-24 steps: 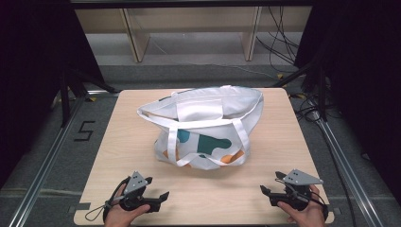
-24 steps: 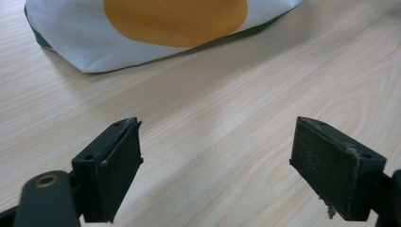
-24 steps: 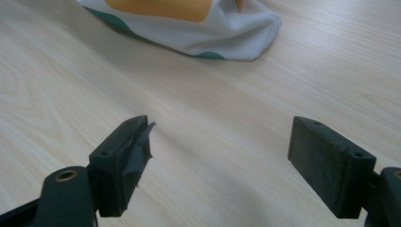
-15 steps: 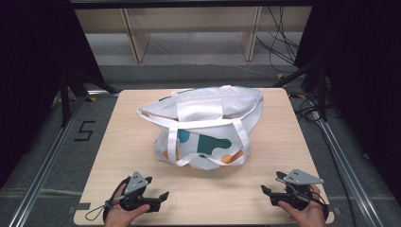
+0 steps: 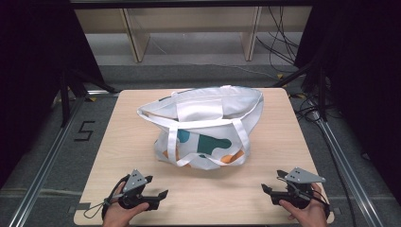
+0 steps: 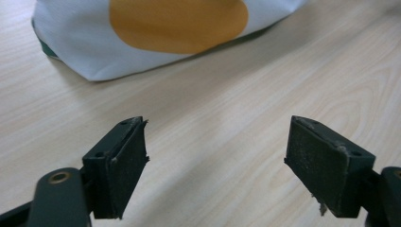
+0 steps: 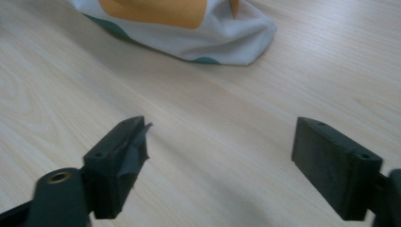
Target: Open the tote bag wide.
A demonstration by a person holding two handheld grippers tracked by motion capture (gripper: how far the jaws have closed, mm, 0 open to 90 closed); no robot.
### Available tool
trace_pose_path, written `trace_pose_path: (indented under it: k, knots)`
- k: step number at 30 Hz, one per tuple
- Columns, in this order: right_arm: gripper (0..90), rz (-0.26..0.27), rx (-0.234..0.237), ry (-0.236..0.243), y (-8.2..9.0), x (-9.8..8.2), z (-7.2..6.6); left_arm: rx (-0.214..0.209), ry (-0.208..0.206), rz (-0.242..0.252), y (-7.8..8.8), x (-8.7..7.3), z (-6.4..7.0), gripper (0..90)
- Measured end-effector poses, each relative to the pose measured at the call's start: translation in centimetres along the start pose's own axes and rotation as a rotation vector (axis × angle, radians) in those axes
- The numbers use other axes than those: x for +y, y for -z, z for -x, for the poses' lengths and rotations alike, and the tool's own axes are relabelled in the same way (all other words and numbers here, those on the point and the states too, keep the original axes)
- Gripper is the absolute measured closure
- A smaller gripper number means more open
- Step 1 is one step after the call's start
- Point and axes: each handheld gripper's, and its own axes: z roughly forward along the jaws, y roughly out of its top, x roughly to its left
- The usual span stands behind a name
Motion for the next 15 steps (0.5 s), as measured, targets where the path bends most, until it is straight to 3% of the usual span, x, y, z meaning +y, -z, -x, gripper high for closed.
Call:
trace_pose_path:
  k: [2,3,4,5,8,9,10,11,14,15]
  knots:
    - [17.5,0.013,0.004,0.027,0.1,0.5,0.2,-0.009,-0.007,0.011,0.2,0.4,-0.3,22.0]
    - [17.1,0.021,-0.002,0.033,0.2,0.8,0.2,-0.009,0.01,0.017,0.4,0.6,-0.2,23.5]
    - [16.6,0.034,0.006,0.019,0.6,1.5,0.0,-0.017,0.012,0.026,0.5,0.7,-0.2,30.3]
    - [16.6,0.034,0.006,0.019,0.6,1.5,0.0,-0.016,-0.006,0.007,0.8,1.0,-0.2,30.3]
    - [17.6,0.063,0.004,0.043,1.1,2.9,0.0,-0.023,-0.016,0.028,1.3,1.7,0.0,41.5]
    - [20.7,0.061,0.002,0.048,1.3,3.7,-0.1,-0.022,-0.018,0.033,1.3,1.8,0.0,47.0]
    - [20.7,0.061,0.002,0.048,1.3,3.7,-0.1,-0.026,-0.033,0.031,1.5,2.1,-0.1,47.0]
    - [23.9,0.073,-0.002,0.082,1.3,4.2,0.1,-0.023,-0.06,0.037,1.6,2.4,-0.1,53.8]
    - [34.2,0.075,0.011,0.092,1.5,6.1,-0.2,-0.037,-0.092,0.053,1.9,3.5,-0.3,67.4]
    - [37.6,0.077,0.018,0.094,1.6,6.7,-0.3,-0.042,-0.067,0.067,2.0,3.9,-0.3,69.7]
